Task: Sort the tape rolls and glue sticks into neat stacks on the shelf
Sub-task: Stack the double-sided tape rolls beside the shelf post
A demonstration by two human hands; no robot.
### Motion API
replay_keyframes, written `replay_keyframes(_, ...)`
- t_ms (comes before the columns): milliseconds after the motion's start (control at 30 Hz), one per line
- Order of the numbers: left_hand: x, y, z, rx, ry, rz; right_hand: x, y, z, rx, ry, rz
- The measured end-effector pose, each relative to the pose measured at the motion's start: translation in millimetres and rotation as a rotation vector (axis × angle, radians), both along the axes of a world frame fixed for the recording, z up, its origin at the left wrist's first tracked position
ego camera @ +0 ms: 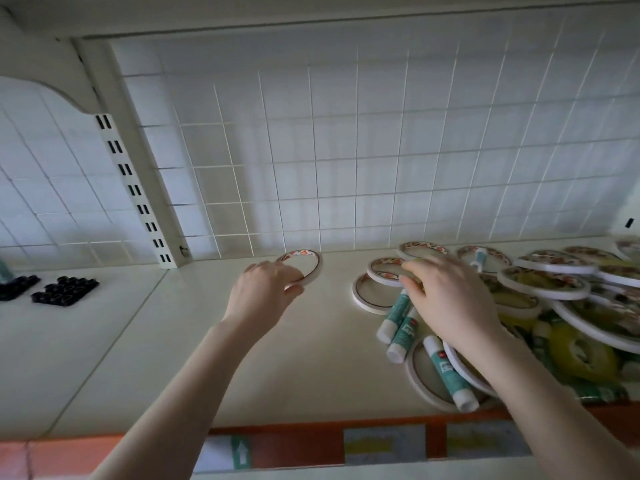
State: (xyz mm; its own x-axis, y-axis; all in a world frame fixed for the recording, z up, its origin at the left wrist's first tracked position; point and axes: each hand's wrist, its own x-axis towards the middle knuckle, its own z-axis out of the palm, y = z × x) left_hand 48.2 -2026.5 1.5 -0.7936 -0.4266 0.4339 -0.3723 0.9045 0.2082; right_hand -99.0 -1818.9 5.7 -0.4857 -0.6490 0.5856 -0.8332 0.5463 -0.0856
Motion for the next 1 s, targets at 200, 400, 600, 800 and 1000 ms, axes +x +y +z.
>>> replay_keyframes(200,39,-6,-10,-0.008,0.008,0.073,-9,-36,3,0.213,-0.049,-0.005)
replay_keyframes(400,63,-12,-24,0.039,0.021,0.167,-10,-51,0,0.415,-0.053,-0.061)
replay_keyframes(600,65,-10,-28,0.043,0.050,0.166,-13,-53,-3,0.414,-0.081,-0.103)
replay_keyframes(800,65,-8,-22,0.027,0.048,0.188,-10,-41,1,0.318,-0.117,-0.062)
replay_keyframes(1000,72,2,-17,0.015,0.061,0.201,1,-30,6,0.139,-0.184,0.060)
